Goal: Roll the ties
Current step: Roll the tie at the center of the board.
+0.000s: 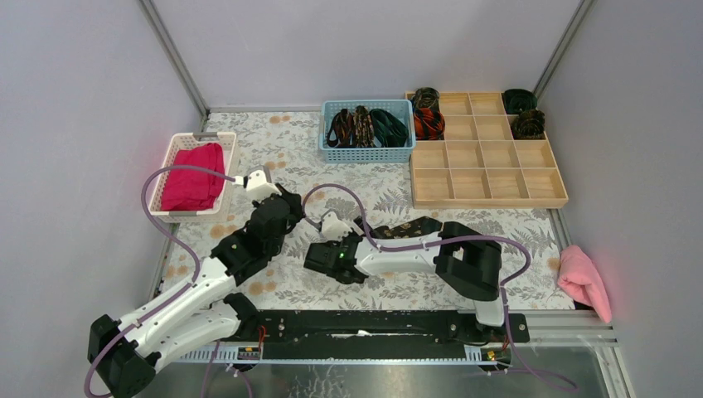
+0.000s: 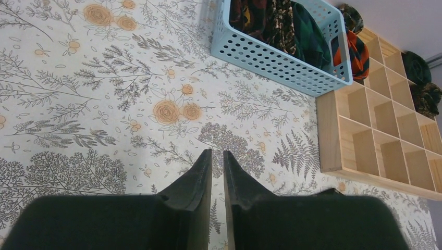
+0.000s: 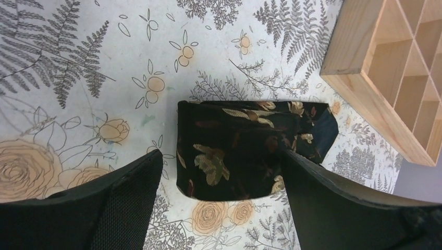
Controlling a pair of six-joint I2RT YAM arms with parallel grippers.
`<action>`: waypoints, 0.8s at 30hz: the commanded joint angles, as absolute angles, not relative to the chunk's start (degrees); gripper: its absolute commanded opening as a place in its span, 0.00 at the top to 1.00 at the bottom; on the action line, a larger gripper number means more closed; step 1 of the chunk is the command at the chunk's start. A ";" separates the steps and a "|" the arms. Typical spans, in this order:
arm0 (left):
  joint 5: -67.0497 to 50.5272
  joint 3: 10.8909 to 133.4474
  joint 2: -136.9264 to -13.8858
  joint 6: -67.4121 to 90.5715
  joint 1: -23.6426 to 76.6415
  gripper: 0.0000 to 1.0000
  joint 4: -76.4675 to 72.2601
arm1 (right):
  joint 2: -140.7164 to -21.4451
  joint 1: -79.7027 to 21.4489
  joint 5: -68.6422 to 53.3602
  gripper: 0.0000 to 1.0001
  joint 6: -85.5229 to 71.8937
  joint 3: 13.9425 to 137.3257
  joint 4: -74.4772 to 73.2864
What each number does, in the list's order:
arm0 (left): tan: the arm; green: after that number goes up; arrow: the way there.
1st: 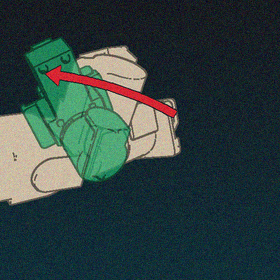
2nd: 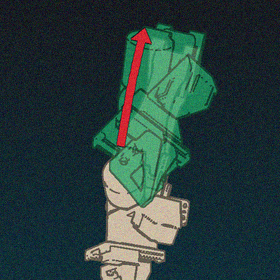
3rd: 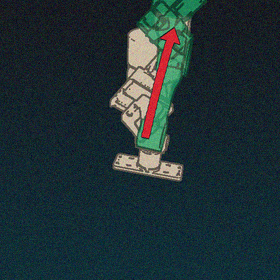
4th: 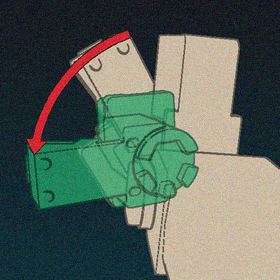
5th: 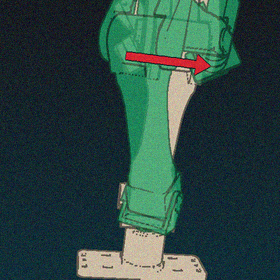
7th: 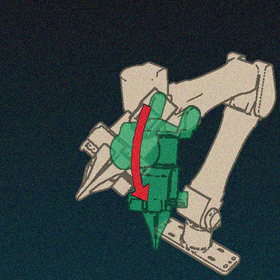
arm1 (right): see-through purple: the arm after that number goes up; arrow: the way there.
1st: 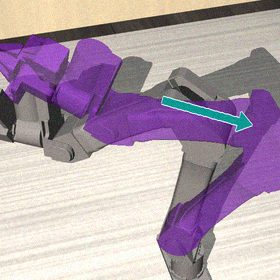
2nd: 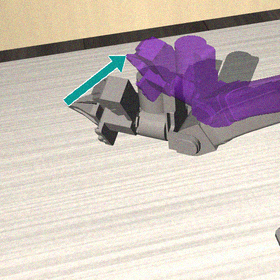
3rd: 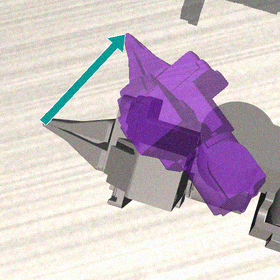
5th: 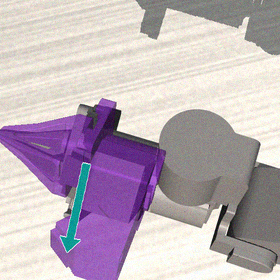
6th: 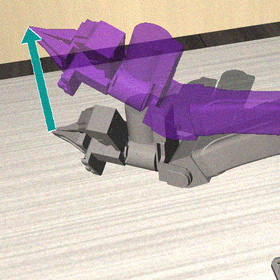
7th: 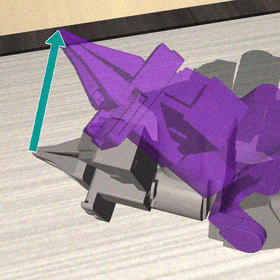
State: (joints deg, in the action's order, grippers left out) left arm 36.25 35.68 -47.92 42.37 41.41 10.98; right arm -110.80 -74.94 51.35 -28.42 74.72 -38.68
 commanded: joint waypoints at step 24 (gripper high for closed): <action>36.25 36.15 -50.29 39.95 41.63 0.81 6.64 | -104.42 -61.47 36.51 0.35 -33.61 61.75 -26.86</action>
